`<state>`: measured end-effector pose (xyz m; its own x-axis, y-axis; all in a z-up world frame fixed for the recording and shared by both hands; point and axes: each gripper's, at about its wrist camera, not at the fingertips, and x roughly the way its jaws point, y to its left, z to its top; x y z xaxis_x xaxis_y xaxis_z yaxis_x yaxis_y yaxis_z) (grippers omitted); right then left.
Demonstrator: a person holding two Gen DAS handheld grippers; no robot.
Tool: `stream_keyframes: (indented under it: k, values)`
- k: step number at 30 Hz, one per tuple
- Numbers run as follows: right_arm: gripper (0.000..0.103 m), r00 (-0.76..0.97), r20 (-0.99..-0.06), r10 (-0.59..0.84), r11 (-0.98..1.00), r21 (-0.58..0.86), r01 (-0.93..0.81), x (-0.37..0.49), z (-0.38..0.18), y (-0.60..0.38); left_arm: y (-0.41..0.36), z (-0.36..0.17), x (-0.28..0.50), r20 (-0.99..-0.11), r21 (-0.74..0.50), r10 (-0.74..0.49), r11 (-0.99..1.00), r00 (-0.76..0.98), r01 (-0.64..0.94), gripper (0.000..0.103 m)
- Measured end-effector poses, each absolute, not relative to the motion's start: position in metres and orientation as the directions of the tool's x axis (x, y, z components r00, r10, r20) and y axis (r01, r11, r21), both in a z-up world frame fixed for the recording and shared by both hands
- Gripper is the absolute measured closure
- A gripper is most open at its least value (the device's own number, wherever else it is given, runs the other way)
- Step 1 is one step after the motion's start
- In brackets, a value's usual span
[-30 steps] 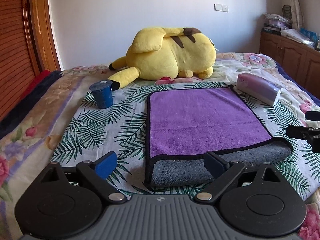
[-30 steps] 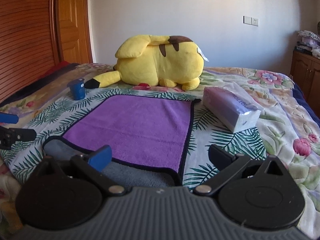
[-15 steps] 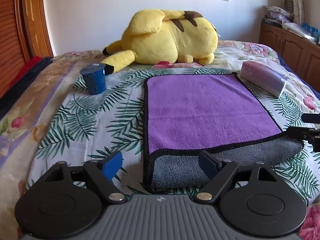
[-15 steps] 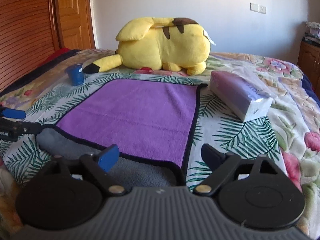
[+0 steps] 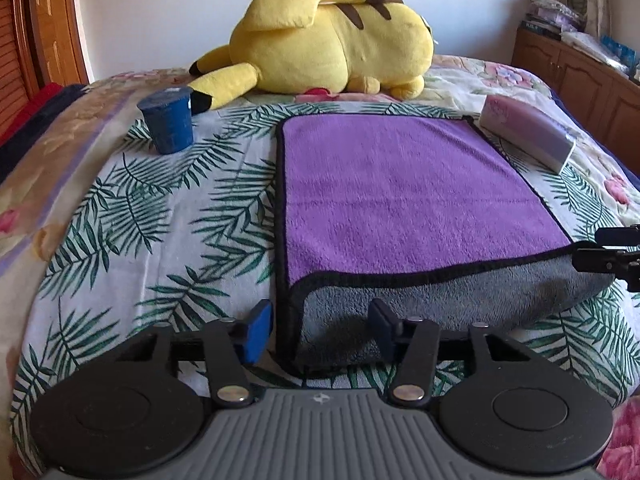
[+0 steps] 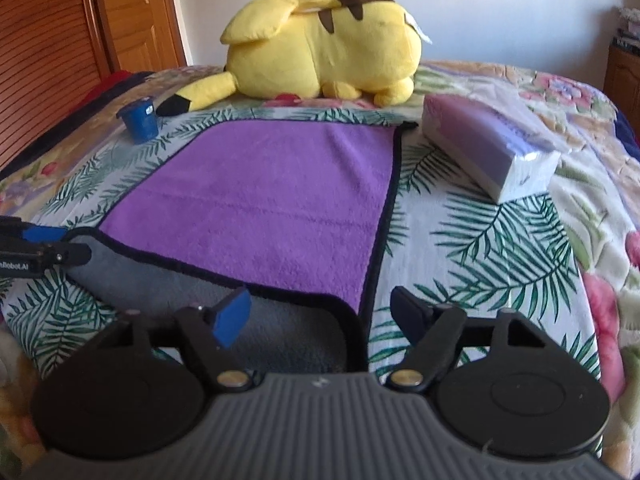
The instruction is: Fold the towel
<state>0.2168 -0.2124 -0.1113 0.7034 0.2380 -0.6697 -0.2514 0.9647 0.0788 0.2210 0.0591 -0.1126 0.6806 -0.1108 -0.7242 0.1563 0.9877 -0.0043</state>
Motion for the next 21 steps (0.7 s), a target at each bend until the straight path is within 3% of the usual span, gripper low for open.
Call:
stream_keyframes:
  k: [11,17,21]
  values:
    - [0.039,0.651,-0.719,0.243,0.963,0.101,-0.249,0.2216,-0.1183,-0.2164,0.057,-0.1102,0.2169,-0.719,0.005,-0.107,0.987,0.686,0.159,0.07]
    - [0.056,0.636,-0.73,0.25,0.96,0.103,-0.26,0.2219,-0.1199,-0.2158,0.0546,-0.1093,0.2149,-0.713,0.01,-0.109,0.986,0.693,0.165,0.085]
    - [0.067,0.64,-0.73,0.238,0.963,0.092,-0.253,0.2224,-0.1196,-0.2163,0.0541,-0.1085,0.2144,-0.707,0.016,-0.104,0.987,0.699,0.163,0.09]
